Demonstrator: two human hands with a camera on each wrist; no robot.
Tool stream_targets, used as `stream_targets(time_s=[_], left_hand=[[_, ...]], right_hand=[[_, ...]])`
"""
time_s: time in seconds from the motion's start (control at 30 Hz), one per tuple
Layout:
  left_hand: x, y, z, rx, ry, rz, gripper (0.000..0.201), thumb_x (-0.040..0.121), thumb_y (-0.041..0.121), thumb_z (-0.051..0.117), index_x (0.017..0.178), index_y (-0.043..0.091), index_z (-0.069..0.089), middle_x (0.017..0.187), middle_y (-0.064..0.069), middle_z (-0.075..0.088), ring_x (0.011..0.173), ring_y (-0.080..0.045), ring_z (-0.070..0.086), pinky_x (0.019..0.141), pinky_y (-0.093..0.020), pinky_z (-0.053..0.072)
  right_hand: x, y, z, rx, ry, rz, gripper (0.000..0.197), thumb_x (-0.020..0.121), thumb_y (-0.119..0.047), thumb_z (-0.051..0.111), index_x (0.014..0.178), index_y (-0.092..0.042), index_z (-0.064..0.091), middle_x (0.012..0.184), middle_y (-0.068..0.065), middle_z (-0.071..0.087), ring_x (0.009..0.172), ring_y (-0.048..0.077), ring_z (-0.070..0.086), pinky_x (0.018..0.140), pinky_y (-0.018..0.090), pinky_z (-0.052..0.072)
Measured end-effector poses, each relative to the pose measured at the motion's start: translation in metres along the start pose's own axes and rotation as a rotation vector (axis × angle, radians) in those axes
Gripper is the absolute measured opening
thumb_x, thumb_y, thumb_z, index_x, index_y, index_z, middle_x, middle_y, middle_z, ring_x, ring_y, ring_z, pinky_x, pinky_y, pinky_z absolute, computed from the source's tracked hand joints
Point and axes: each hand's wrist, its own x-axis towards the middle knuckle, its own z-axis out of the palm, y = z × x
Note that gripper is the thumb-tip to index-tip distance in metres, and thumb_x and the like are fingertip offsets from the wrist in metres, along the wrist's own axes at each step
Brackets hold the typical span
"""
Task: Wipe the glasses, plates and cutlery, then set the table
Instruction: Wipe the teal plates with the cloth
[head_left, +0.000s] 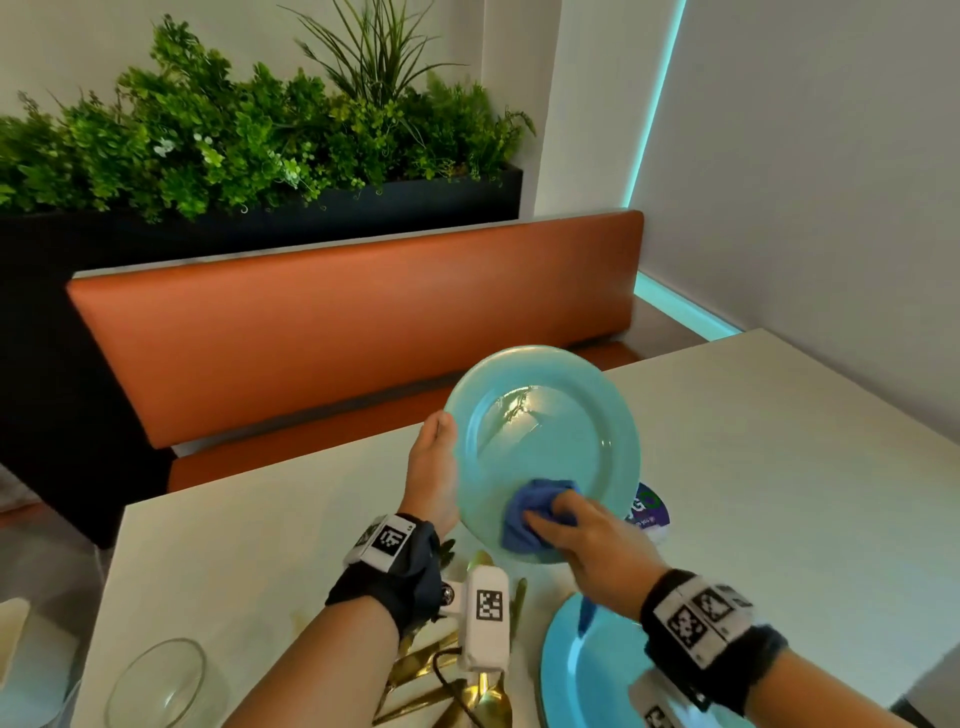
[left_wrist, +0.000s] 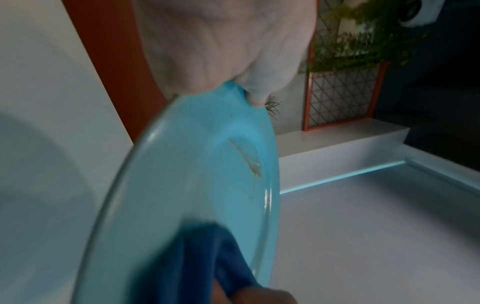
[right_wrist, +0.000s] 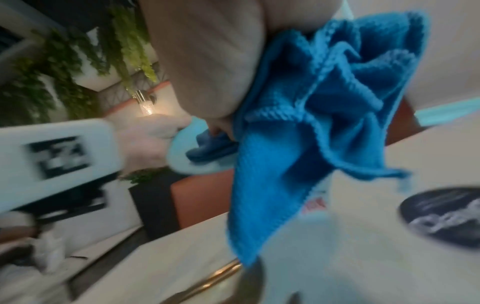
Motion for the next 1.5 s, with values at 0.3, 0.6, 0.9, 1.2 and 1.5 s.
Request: stream_targets(time_s=[0.3,0.6,0.9,1.2,1.5], left_hand=[[-0.008,-0.002,0.014,0.005,-0.064,0.015,0.027,0.102,0.025,0.035,0.087,0.017,0.055,0.088,-0.009,0.060,0.081,-0.023,0.056,0.072,-0.032,0.048],[-0.015,-0.005,0.013,0.024,-0.102,0.014,0.027,0.102,0.026,0.035,0.093,0.019,0.059,0.091,-0.007,0.061,0.081,-0.020,0.057,0.072,-0.032,0.050],[-0.018,0.009,0.009,0.018,-0.118,0.034,0.027,0.102,0.025,0.034,0.090,0.019,0.058,0.090,-0.005,0.062,0.080,-0.022,0.058,0.072,-0.033,0.049],[-0.022,0.005,0.028,0.050,-0.108,0.043,0.029,0.102,0.023,0.034,0.083,0.019,0.055,0.088,-0.006,0.060,0.083,-0.022,0.056,0.079,-0.037,0.048],[-0.033,0.003,0.036,0.062,-0.252,0.016,0.028,0.103,0.023,0.033,0.088,0.017,0.057,0.092,-0.006,0.065,0.076,-0.017,0.063,0.070,-0.030,0.054]], right_hand=[[0.028,0.007,0.001,-0.048,0.195,0.163,0.042,0.064,-0.010,0.052,0.102,-0.019,0.065,0.080,0.009,0.061,0.057,0.027,0.063,0.042,0.030,0.051],[0.023,0.054,-0.029,-0.117,0.193,0.370,0.036,0.058,-0.007,0.054,0.088,-0.015,0.072,0.075,0.016,0.060,0.054,0.037,0.062,0.039,0.036,0.050],[-0.018,0.034,-0.009,-0.143,0.180,0.120,0.044,0.055,-0.010,0.054,0.090,-0.029,0.074,0.075,0.002,0.063,0.053,0.025,0.063,0.041,0.026,0.051],[-0.006,-0.013,-0.009,-0.041,0.177,0.149,0.045,0.056,-0.013,0.062,0.099,-0.020,0.071,0.086,0.004,0.059,0.062,0.020,0.064,0.049,0.022,0.051],[0.023,0.038,-0.041,-0.009,0.297,0.419,0.039,0.071,-0.004,0.051,0.105,-0.005,0.069,0.089,0.023,0.060,0.069,0.040,0.064,0.059,0.040,0.055]])
